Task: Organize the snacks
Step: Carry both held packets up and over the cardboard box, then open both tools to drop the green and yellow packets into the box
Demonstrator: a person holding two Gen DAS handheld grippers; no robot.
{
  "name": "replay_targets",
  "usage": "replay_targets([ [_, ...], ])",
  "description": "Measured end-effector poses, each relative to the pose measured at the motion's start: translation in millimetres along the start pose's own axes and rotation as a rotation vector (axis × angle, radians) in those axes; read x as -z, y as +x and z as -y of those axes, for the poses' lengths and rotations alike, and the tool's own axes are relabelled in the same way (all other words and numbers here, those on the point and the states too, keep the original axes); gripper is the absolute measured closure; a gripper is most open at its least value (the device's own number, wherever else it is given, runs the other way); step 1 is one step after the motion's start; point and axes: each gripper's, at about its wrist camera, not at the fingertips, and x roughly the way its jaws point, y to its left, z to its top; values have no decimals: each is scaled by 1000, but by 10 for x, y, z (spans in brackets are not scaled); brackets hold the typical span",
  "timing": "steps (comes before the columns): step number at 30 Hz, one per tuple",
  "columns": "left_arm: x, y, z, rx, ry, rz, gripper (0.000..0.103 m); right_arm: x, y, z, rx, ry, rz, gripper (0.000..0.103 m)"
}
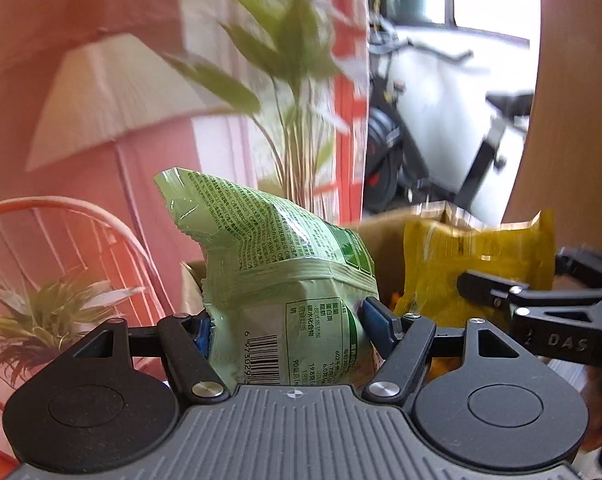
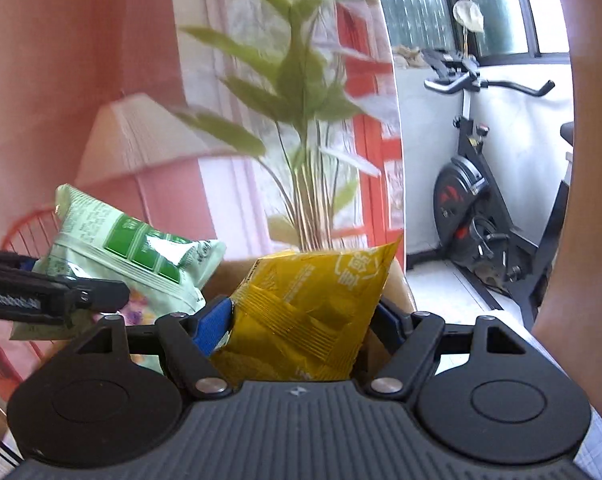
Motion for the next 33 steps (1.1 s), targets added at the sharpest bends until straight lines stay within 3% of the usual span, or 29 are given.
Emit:
replay_targets([
  [4, 29, 265, 162, -42, 103, -79, 30, 89, 65, -51, 12, -94, -33, 26],
  [9, 22, 386, 225, 78, 110, -134, 29, 119, 44, -65, 7, -151, -55, 22],
  [12, -27, 297, 152, 107, 62, -86, 24, 60, -59, 2, 2, -137, -23, 16],
  [16, -80, 89, -34, 116, -5, -1, 24, -29, -199, 113, -18, -103, 9, 15],
  [19, -86, -44, -189, 109, -79, 37, 25, -34, -283, 145, -25, -95, 26, 28],
  [22, -28, -216, -264, 96, -117, 67, 26, -3, -353, 141, -34, -76, 17, 29],
  [25, 50, -438, -287, 71, -121, 111, 20, 32, -451, 83, -54, -81, 8, 29],
  [29, 181, -807, -260, 5, -110, 161, 9, 62, -679, -55, -70, -109, 24, 12],
  [33, 353, -1215, -233, -51, -129, 193, 9, 61, -986, -210, -103, -116, 59, 0],
])
